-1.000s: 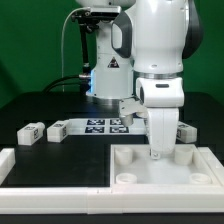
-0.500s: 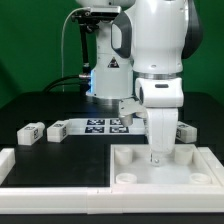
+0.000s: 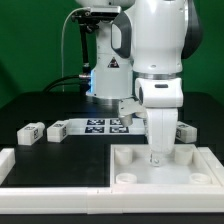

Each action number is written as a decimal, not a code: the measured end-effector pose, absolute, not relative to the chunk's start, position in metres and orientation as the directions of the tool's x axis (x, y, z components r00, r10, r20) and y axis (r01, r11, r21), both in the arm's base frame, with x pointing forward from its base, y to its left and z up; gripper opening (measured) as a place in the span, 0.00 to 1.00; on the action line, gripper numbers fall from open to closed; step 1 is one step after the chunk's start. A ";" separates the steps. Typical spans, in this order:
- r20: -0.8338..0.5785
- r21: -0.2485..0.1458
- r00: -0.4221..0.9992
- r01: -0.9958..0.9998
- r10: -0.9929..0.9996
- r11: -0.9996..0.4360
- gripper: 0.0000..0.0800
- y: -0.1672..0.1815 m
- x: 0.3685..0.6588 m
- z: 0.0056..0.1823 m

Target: Assemble one leg

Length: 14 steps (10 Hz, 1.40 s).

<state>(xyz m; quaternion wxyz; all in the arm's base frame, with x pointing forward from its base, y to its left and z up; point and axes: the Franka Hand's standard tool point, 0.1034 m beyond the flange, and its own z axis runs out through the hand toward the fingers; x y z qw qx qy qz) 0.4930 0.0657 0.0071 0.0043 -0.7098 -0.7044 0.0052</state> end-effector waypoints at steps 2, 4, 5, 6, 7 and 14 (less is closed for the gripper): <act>-0.004 -0.004 0.064 0.998 0.998 -0.064 0.81 0.067 0.481 0.020; -0.004 0.007 0.130 0.992 0.992 -0.130 0.81 0.071 0.465 0.033; -0.005 0.012 0.169 0.986 0.986 -0.169 0.81 0.078 0.457 0.041; -0.004 0.018 0.200 0.980 0.980 -0.200 0.81 0.084 0.453 0.046; -0.004 0.016 0.211 0.977 0.978 -0.211 0.81 0.083 0.453 0.045; 0.008 -0.008 0.709 0.705 0.705 -0.709 0.81 0.095 0.438 0.040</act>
Offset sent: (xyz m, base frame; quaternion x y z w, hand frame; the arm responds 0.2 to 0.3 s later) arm -0.0356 0.0109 0.0303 -0.0314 -0.0037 0.0786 0.9964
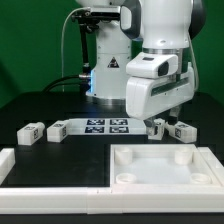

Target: Assemble one leg

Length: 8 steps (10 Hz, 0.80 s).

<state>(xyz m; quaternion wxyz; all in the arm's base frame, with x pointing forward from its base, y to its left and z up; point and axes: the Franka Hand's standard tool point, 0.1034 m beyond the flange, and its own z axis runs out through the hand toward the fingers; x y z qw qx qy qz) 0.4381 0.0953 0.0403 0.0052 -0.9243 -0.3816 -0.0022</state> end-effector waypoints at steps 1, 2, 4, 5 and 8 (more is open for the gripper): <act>0.007 -0.019 0.807 0.590 0.590 -0.807 0.81 0.101 0.435 0.040; 0.004 -0.028 0.876 0.482 0.482 -0.876 0.81 0.108 0.432 0.039; -0.007 -0.041 0.962 0.274 0.274 -0.961 0.81 0.123 0.425 0.038; -0.013 -0.047 0.980 0.196 0.197 -0.979 0.81 0.129 0.422 0.038; -0.006 -0.054 0.951 0.308 0.308 -0.950 0.81 0.149 0.417 0.040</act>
Offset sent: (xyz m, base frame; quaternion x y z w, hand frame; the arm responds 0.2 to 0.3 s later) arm -0.0174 0.0213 0.0024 0.0051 0.0003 0.2957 0.9553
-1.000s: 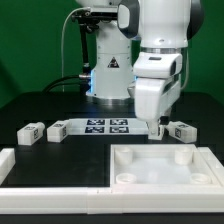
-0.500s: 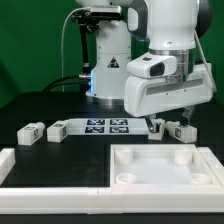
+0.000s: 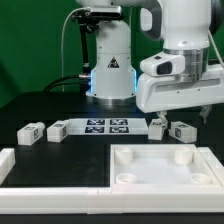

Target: Assemble one leg

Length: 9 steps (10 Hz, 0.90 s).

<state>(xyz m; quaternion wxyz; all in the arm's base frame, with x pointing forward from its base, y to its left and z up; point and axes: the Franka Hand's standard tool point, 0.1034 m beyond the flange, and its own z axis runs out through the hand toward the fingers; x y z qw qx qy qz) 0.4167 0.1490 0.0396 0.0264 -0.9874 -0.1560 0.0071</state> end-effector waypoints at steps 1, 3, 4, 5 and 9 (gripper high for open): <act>-0.005 -0.057 0.930 0.366 0.366 -0.929 0.81 0.151 0.415 0.038; -0.011 -0.059 0.903 0.427 0.429 -0.902 0.81 0.147 0.415 0.037; -0.038 -0.063 0.904 0.424 0.427 -0.903 0.81 0.148 0.413 0.037; -0.031 -0.062 0.904 0.425 0.427 -0.903 0.81 0.148 0.414 0.037; -0.341 -0.109 0.837 0.416 0.427 -0.903 0.81 0.152 0.404 0.036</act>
Offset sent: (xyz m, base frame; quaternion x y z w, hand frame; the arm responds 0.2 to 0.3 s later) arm 0.0000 0.0000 0.0000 0.0000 -0.0899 0.0000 0.9960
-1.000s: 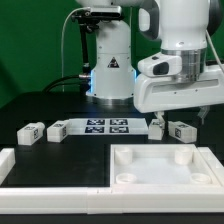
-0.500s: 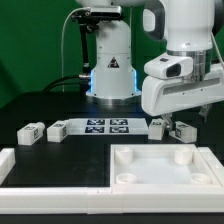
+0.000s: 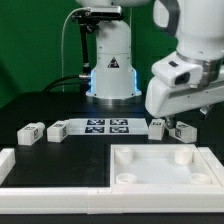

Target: Assemble one leg

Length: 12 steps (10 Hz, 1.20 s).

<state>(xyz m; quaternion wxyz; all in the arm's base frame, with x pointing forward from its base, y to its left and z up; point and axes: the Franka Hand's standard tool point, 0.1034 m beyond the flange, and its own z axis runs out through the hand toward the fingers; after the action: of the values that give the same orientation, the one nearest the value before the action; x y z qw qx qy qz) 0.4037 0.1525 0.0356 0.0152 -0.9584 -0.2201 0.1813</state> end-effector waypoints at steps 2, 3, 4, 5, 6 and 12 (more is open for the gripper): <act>-0.511 -0.127 0.753 0.410 0.414 -0.903 0.81 0.156 0.393 0.038; -0.597 -0.132 0.693 0.413 0.404 -0.901 0.81 0.160 0.392 0.036; -0.615 -0.132 0.682 0.406 0.396 -0.904 0.81 0.163 0.393 0.029; -0.601 -0.123 0.700 0.397 0.386 -0.910 0.81 0.161 0.390 0.023; -0.599 -0.107 0.713 0.380 0.364 -0.919 0.81 0.159 0.384 0.017; -0.713 -0.124 0.613 0.365 0.339 -0.923 0.81 0.159 0.375 0.004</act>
Offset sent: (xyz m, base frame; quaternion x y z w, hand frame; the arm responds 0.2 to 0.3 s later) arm -0.0052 -0.0036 -0.0091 -0.0247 -0.1618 0.0200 0.9863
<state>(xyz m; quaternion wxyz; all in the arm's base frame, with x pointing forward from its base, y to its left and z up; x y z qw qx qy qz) 0.3754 0.1586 0.0041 -0.0168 -0.8980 -0.1960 0.3936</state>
